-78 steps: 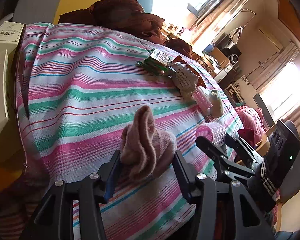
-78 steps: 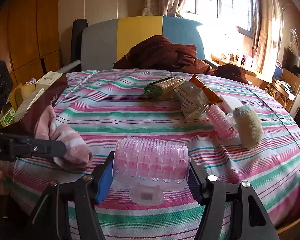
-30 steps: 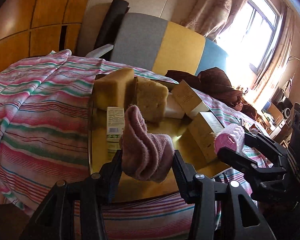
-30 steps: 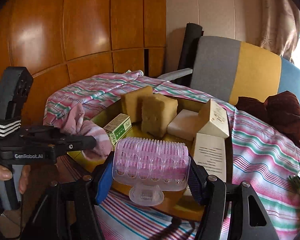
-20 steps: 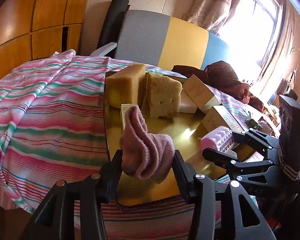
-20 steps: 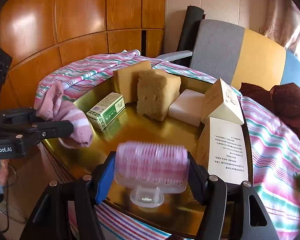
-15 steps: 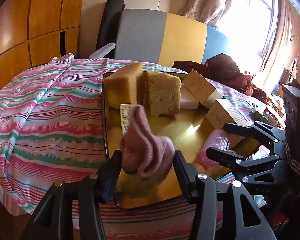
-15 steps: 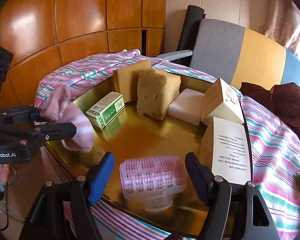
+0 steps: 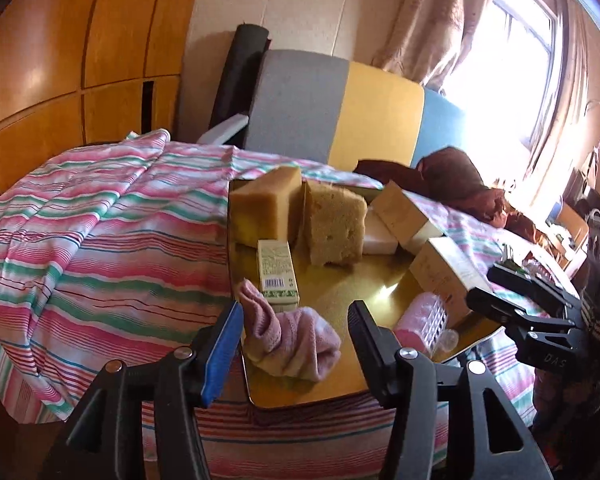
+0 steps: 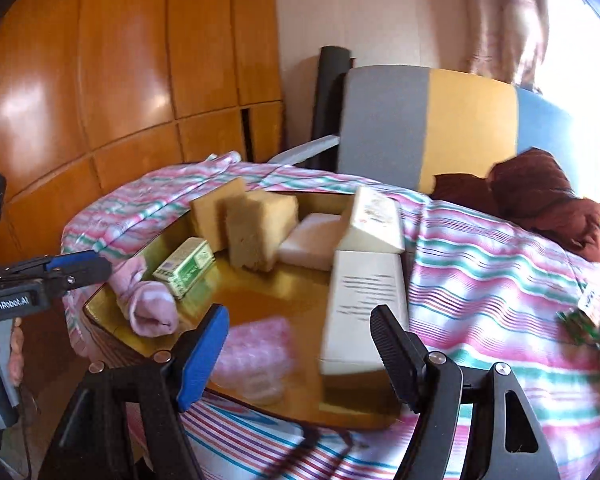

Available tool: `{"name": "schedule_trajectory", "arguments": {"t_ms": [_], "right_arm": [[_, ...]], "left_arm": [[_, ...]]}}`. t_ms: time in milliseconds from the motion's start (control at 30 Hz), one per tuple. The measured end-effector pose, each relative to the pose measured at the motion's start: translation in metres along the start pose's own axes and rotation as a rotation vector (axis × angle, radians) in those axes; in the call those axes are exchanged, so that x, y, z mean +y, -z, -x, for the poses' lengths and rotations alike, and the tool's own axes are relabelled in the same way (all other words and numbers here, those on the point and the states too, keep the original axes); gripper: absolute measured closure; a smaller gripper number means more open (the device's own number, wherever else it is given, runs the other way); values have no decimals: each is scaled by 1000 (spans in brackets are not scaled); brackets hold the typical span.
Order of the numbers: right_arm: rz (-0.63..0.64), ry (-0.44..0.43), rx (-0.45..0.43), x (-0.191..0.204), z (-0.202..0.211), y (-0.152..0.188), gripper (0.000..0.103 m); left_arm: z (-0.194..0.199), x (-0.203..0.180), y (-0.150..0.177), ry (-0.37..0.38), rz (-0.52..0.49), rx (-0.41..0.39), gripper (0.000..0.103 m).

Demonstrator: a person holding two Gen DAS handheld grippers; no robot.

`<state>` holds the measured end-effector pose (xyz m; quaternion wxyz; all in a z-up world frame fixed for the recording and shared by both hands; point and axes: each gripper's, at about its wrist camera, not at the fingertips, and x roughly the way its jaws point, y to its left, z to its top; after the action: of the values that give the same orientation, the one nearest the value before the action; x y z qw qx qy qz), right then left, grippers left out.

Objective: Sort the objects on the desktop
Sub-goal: 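Carry sock and hair roller into the gold tray and open both tools, then move both open tools back over the table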

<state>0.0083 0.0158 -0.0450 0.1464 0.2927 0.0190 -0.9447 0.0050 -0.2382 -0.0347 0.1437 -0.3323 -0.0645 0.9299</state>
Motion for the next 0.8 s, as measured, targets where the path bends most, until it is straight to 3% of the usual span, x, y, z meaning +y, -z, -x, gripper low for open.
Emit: {"name": "schedule_trajectory", "arguments": {"t_ms": [367, 633, 800], "right_arm": [[-224, 300, 24, -118, 55, 54, 23], [-449, 535, -2, -210, 118, 108, 21], [-584, 631, -57, -261, 152, 128, 19]], "left_arm": [[-23, -92, -6, 255, -113, 83, 47], [-55, -202, -1, 449, -257, 210, 47], [-78, -267, 3, 545, -310, 300, 47]]}}
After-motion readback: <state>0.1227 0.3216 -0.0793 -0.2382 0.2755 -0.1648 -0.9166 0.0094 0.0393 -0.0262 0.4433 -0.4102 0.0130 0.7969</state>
